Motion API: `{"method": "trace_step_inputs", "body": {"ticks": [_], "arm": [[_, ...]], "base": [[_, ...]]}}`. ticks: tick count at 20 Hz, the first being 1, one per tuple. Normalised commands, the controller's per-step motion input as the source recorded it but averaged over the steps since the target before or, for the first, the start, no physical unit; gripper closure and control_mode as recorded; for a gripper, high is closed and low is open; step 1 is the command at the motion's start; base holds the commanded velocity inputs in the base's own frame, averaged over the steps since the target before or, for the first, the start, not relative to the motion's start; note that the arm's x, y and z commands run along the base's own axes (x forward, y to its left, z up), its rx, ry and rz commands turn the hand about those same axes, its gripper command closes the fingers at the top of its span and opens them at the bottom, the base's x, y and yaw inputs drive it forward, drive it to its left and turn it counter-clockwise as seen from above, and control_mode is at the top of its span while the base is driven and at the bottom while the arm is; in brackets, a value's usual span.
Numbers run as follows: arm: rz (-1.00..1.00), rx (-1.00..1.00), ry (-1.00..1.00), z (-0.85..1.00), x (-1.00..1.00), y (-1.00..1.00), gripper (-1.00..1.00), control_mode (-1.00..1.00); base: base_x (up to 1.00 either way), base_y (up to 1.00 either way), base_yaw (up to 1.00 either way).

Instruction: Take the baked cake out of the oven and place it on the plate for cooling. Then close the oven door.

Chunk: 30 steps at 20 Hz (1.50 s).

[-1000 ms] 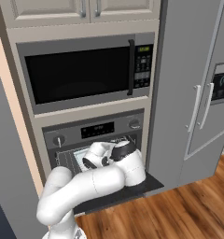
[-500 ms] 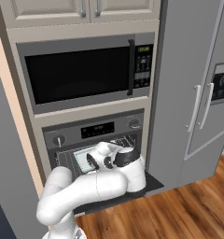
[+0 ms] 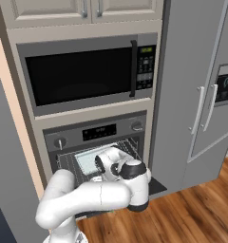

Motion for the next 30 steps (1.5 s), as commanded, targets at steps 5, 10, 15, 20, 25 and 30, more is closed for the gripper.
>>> {"method": "trace_step_inputs", "body": {"ticks": [5, 10, 15, 20, 25, 30], "arm": [[0.00, -0.02, 0.02, -0.11, 0.00, 0.04, -1.00, -1.00], [0.00, -0.02, 0.02, -0.09, 0.00, 0.06, -1.00, -1.00], [0.00, -0.04, 0.03, -0.14, 0.05, 0.17, -1.00, -1.00], [0.00, -0.08, 0.03, -0.14, 0.06, 0.29, -1.00, -1.00], [0.00, -0.11, 0.07, -0.10, 0.07, 0.38, -1.00, -1.00], [0.00, -0.07, 0.04, -0.17, 0.09, 0.34, -1.00, -1.00]], "base": [[0.00, 0.00, 0.00], [0.00, 0.00, 0.00], [0.00, 0.00, 0.00], [0.00, 0.00, 0.00], [0.00, 0.00, 0.00], [0.00, 0.00, 0.00]]}}
